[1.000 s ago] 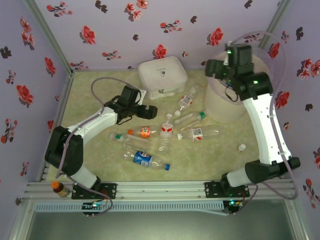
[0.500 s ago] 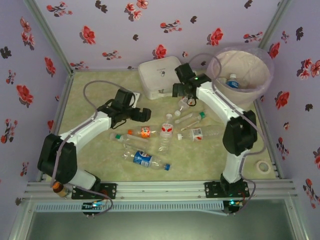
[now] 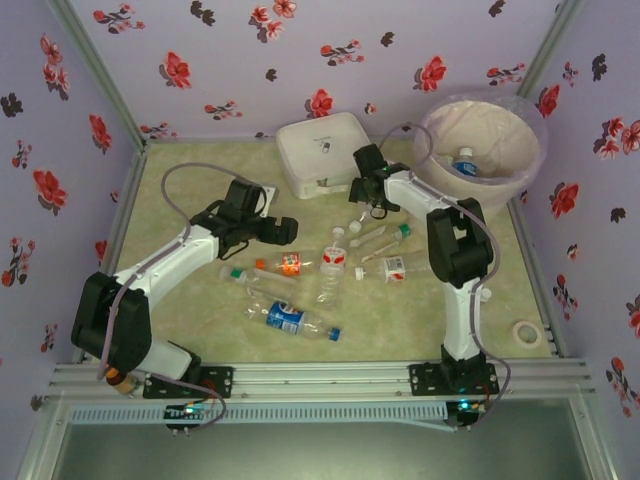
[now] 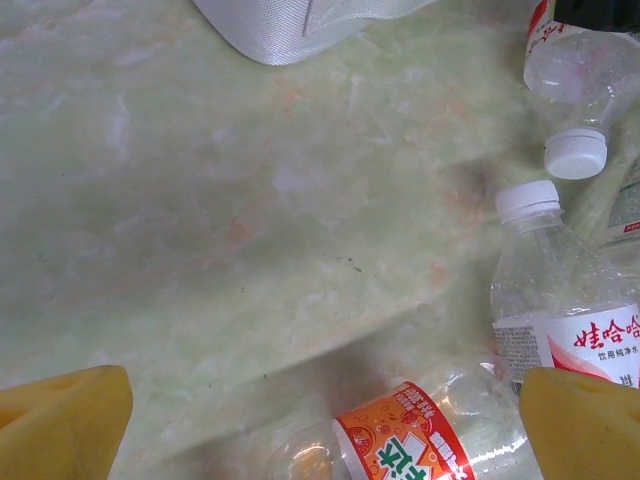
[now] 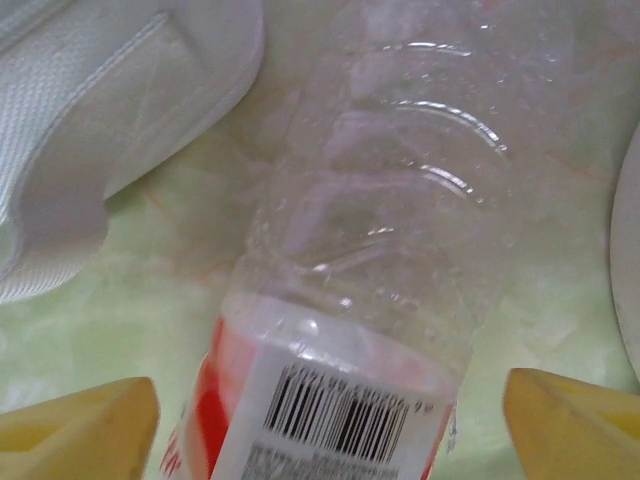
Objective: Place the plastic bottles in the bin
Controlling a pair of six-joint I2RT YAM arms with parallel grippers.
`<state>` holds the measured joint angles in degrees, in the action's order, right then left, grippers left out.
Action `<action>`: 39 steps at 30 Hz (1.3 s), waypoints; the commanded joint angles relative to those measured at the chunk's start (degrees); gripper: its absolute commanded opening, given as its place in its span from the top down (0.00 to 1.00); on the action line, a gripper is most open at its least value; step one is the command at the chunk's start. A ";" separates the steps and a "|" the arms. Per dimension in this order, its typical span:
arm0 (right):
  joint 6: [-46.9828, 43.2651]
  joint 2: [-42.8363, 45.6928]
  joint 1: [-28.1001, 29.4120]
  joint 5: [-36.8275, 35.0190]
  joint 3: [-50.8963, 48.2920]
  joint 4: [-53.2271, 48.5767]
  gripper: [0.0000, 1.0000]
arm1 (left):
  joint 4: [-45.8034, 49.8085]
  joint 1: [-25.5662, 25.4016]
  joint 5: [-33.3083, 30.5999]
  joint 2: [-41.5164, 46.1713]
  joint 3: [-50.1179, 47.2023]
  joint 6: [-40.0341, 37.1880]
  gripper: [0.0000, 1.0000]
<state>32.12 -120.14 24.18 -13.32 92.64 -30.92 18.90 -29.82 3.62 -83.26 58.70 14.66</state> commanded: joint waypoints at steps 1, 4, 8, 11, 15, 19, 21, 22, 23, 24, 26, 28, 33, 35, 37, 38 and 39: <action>0.17 -0.37 0.18 1.61 -1.80 3.48 0.18 | 0.79 0.20 -0.01 0.78 -0.07 0.36 0.00; 0.03 -1.45 -0.32 2.50 -1.97 3.06 0.20 | 0.61 0.20 0.03 0.57 0.09 0.27 0.00; -1.01 -2.17 -0.50 4.09 -2.25 3.63 0.30 | 1.32 0.20 -0.01 0.36 1.02 0.02 0.00; -2.24 -0.18 -0.26 4.11 -2.45 3.45 0.39 | 3.09 0.20 -0.01 0.70 2.45 -0.23 0.00; -5.34 5.74 0.63 1.05 -2.04 0.11 0.45 | 4.13 0.16 -0.60 3.18 2.83 -0.76 0.00; -8.25 13.15 1.38 1.16 -0.42 -2.89 0.46 | 4.22 0.22 -1.06 4.45 2.72 -0.68 0.00; -10.03 16.48 1.72 1.90 2.00 -5.20 0.48 | 4.31 0.29 -1.15 4.34 2.91 -0.59 0.00; -11.11 18.13 1.94 2.45 3.78 -6.43 0.50 | 4.16 0.24 -1.11 4.34 2.98 -0.49 0.00; -11.96 19.17 2.02 3.10 5.48 -7.88 0.51 | 4.00 0.29 -1.13 4.34 3.00 -0.29 0.00; -12.85 20.55 2.01 3.88 7.66 -9.30 0.52 | 3.81 0.26 -1.04 4.34 2.94 -0.08 0.00; -14.51 22.82 2.01 4.05 11.79 -11.82 0.52 | 3.56 0.21 -0.96 4.34 2.84 0.41 0.00; -17.09 24.85 1.90 2.42 16.55 -14.53 0.53 | 3.36 0.20 -0.85 4.59 2.42 0.88 0.00; -24.59 26.02 -0.88 -3.67 29.89 -22.40 0.62 | 2.82 0.20 -0.85 6.13 0.35 1.26 0.00; -27.05 25.58 -3.85 -5.47 34.19 -25.56 0.66 | 3.05 0.20 -0.87 6.51 -0.07 1.17 0.00; -28.43 25.29 -8.31 -5.49 36.88 -27.70 0.68 | 3.69 0.20 -0.83 6.71 -0.25 0.75 0.00; -28.95 25.29 -10.31 -5.49 37.17 -27.88 0.69 | 3.93 0.20 -0.89 6.79 -0.29 0.51 0.00; -29.48 25.23 -12.63 -5.46 36.92 -27.96 0.71 | 4.25 0.20 -0.82 6.76 -0.34 0.10 0.00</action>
<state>7.33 -93.95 16.01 -15.77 128.86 -52.40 21.87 -29.82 3.40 -77.76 59.35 14.90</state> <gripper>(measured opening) 0.466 0.996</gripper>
